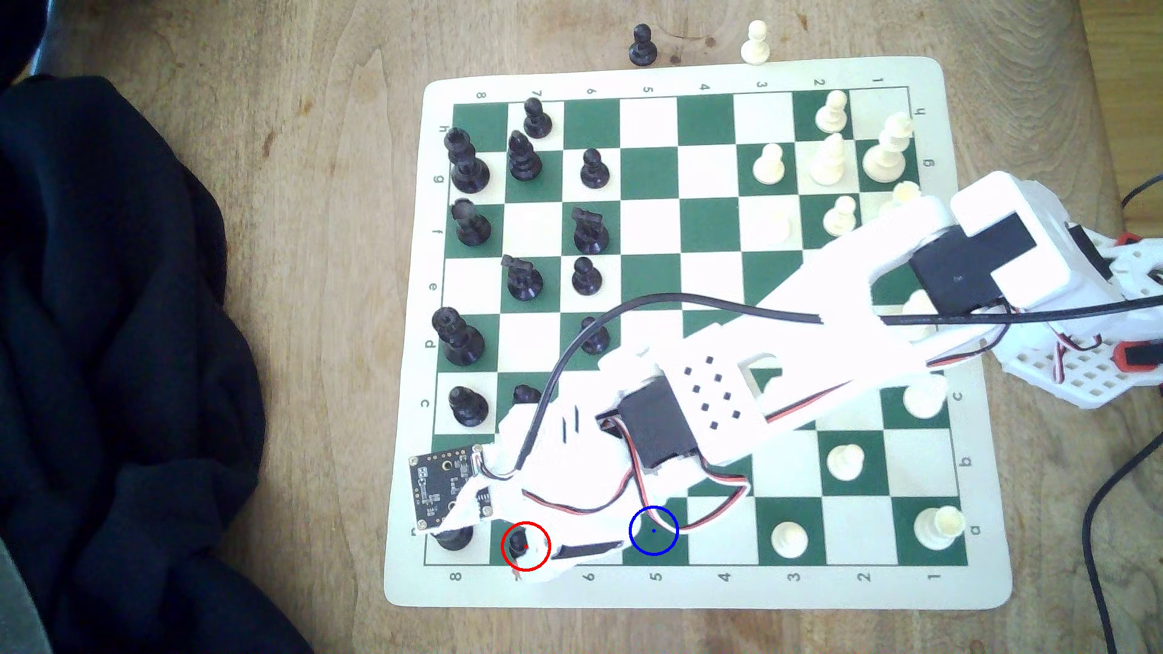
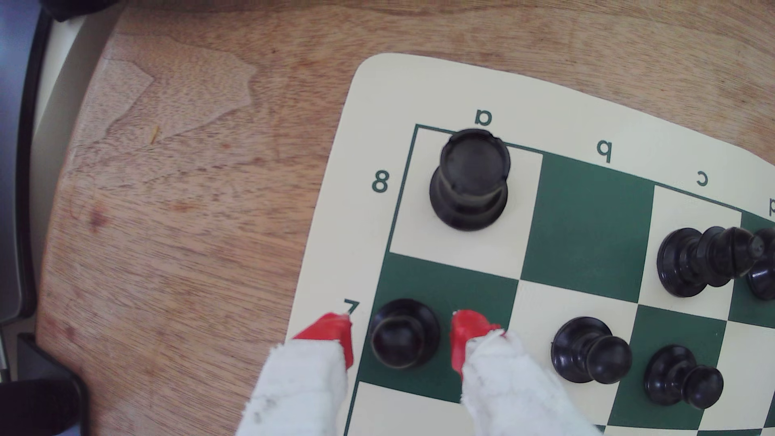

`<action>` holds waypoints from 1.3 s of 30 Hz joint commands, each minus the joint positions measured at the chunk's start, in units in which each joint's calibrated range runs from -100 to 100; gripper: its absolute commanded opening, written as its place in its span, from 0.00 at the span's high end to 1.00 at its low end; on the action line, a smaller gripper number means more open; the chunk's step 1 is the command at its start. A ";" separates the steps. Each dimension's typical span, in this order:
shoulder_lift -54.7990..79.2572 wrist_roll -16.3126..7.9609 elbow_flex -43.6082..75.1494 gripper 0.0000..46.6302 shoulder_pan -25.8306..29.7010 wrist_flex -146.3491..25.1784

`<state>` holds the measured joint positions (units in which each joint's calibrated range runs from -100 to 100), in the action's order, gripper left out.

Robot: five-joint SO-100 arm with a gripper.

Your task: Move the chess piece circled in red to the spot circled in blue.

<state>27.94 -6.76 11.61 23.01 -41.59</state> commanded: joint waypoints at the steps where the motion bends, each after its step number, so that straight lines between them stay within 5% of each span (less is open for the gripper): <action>1: -1.71 -0.29 5.52 0.77 0.57 0.81; 16: -1.46 -0.34 5.79 0.99 1.20 0.48; 28: -11.56 -0.24 5.25 0.99 0.34 -3.70; 39: -30.24 -0.10 -21.86 0.99 2.22 -0.67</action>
<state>8.84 -7.06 -4.02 24.48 -44.86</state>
